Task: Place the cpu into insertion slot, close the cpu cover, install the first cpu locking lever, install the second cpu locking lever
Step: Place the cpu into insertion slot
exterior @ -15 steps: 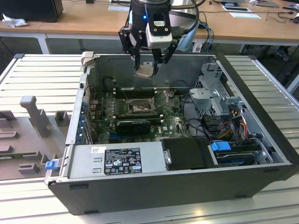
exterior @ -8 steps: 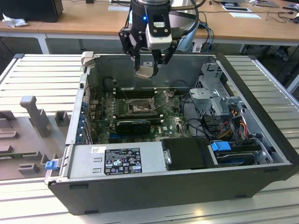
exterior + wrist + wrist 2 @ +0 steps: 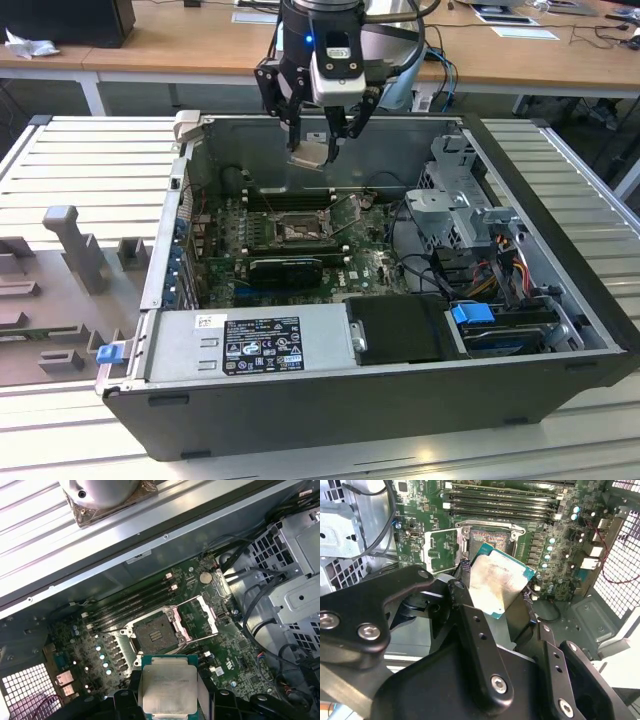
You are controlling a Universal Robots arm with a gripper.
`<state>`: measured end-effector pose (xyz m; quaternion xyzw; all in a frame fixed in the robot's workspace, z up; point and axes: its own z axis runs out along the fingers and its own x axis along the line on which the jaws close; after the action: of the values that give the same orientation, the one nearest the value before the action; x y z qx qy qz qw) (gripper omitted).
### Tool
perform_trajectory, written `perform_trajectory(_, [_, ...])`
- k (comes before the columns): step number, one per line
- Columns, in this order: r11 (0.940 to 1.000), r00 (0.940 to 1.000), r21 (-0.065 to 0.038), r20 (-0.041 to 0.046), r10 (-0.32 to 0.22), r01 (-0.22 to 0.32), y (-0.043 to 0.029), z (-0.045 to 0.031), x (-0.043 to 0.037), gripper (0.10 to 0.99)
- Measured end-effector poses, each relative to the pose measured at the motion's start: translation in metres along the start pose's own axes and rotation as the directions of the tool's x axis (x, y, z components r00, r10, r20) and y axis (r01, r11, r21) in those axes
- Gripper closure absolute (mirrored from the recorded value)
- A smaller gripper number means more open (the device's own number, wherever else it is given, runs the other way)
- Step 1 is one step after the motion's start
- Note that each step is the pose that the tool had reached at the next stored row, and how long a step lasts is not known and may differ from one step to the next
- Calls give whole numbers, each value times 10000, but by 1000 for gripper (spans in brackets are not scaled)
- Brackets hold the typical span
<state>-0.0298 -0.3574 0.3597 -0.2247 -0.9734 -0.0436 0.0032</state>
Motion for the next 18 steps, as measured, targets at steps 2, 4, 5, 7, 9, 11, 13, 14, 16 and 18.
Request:
perform_trajectory(2, [9999, 9999, -3, 9, 111, -111, 0, 0, 0, 557])
perform_trajectory(4, [9998, 9998, -5, 17, 198, -198, 0, 0, 0, 557])
perform_trajectory(5, [9997, 9997, -6, 19, 232, -232, 0, 0, 0, 557])
perform_trajectory(7, [9995, 9995, -9, 26, 316, -316, 0, 1, 0, 557])
perform_trajectory(9, [9992, 9992, -11, 33, 399, -399, 0, 1, 0, 557])
perform_trajectory(11, [9989, 9989, -13, 38, 463, -463, 0, 1, 0, 557])
perform_trajectory(13, [9984, 9984, -16, 47, 564, -564, 0, 1, 0, 557])
perform_trajectory(14, [9982, 9981, -18, 50, 608, -607, 0, 1, 0, 557])
perform_trajectory(16, [9968, 9968, -23, 66, 798, -798, 0, 1, 0, 557])
perform_trajectory(18, [9938, 9937, -32, 92, 1116, -1116, -1, 1, 0, 557])
